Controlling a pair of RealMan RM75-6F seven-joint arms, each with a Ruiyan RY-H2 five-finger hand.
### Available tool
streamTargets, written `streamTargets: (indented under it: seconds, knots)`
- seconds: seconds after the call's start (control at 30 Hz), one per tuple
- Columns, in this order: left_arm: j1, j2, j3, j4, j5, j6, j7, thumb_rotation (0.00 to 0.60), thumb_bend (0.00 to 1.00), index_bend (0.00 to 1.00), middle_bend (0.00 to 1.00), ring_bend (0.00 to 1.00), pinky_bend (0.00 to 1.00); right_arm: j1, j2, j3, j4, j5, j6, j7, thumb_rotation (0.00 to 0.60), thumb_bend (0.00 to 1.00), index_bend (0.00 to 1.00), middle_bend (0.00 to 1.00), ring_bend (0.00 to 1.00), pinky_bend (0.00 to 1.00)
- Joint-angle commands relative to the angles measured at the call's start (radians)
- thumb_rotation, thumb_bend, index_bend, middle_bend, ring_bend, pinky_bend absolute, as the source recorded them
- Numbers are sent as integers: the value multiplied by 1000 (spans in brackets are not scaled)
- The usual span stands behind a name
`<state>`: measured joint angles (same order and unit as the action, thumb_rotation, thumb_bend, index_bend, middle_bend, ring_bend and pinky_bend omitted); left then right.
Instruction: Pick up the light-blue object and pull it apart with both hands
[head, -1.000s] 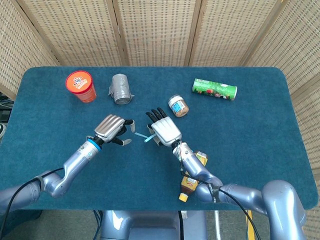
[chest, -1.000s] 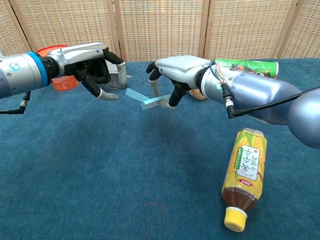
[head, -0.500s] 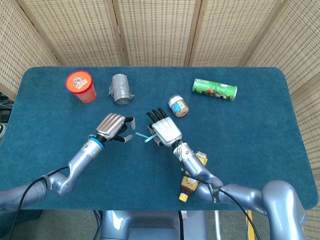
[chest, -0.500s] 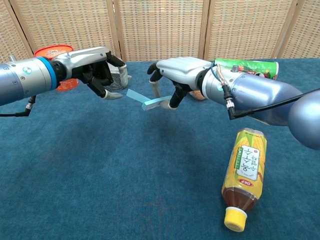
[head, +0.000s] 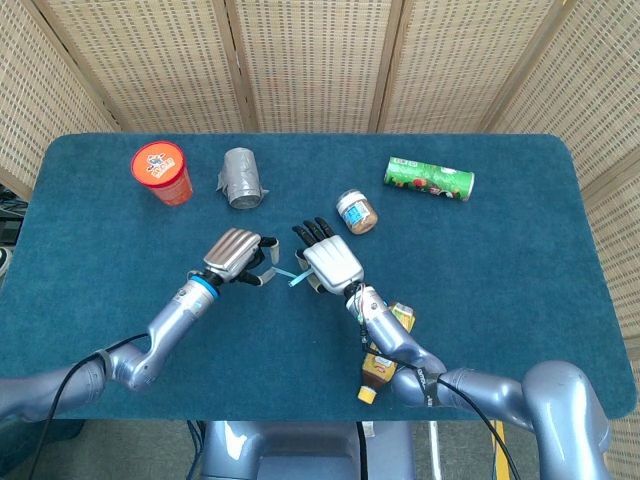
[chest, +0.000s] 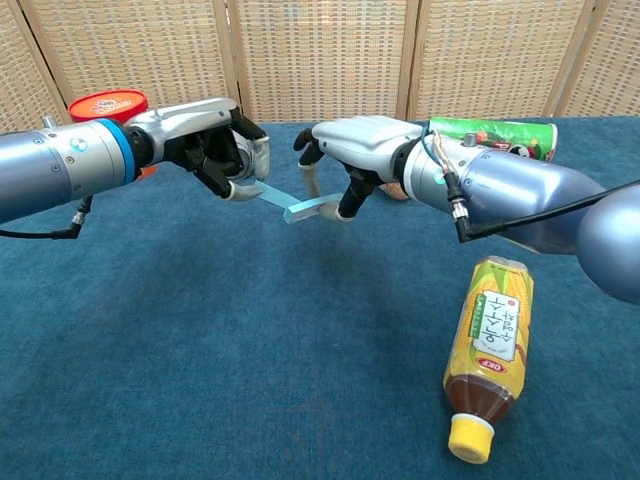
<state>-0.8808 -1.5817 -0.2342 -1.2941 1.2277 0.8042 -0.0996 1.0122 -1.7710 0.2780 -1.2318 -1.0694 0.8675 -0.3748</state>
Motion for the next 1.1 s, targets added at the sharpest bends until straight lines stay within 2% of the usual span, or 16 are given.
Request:
streamTargets:
  seconds: [0.03, 0.57, 0.97, 1.1]
  knots:
    - [-4, -9, 1, 9, -4, -3, 5, 600, 347, 559, 1000, 995, 1000, 0, 1, 1, -1, 1, 0, 1, 600, 517, 595, 107, 0, 0]
    - [-24, -48, -13, 30, -32, -11, 11, 600, 386, 580, 1000, 995, 1000, -2, 13, -1, -2, 1, -6, 12, 600, 517, 595, 107, 0, 0]
    - [-31, -72, -16, 45, -57, -11, 33, 600, 490, 674, 1000, 995, 1000, -6, 18, -4, 6, -5, -6, 25, 600, 517, 595, 107, 0, 0]
    - [-30, -75, -17, 56, -62, -11, 29, 600, 591, 724, 1000, 995, 1000, -8, 20, -5, 10, -7, -6, 30, 600, 517, 595, 107, 0, 0]
